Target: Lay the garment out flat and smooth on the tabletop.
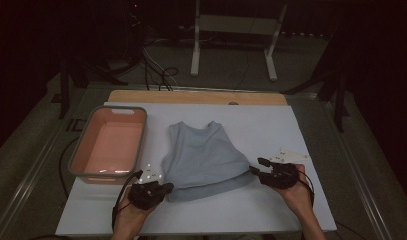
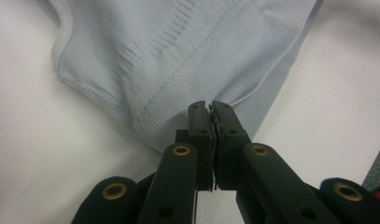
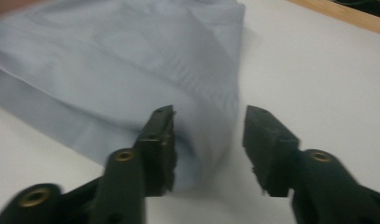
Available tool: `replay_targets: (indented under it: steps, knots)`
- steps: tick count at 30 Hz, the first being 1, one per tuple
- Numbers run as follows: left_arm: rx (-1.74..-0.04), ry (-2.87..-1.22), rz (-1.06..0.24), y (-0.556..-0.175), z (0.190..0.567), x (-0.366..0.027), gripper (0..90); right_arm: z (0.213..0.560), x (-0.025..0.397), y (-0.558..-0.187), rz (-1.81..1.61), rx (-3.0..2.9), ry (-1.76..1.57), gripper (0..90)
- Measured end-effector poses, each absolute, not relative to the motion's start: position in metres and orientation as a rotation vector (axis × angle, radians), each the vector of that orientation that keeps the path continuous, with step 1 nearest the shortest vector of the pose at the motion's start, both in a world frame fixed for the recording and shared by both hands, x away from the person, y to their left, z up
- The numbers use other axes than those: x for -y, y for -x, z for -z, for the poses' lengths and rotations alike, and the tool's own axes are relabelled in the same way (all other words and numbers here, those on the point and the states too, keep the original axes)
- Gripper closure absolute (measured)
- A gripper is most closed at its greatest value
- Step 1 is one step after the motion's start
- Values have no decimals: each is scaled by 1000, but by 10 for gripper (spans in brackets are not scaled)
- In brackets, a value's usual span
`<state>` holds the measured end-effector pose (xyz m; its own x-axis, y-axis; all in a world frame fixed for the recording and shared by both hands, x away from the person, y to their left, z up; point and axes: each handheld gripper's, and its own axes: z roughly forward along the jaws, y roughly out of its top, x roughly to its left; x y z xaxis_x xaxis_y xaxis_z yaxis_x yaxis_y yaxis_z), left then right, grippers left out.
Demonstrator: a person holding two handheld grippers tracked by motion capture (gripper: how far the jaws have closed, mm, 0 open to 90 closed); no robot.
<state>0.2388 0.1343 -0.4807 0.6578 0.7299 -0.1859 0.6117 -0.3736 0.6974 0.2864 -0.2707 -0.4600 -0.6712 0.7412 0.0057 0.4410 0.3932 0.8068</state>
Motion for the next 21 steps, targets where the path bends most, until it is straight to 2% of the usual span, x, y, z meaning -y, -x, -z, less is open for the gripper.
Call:
replay_targets:
  steps: [3,18,19,21]
  knots:
    - [-1033,-2110,-191,-237,482,-135,882,453,278,-286,-1252,-2275,-1031,458]
    - [-1043,-2163,-154,-227,490,-139,876,471,261,-304,-1078,-2247,-1156,437]
    - [-1038,-2153,-157,-227,489,-140,863,473,260,-305,-1077,-2248,-1158,438]
    - [-1032,-2125,-165,-228,486,-141,780,475,258,-308,-1067,-2251,-1165,439]
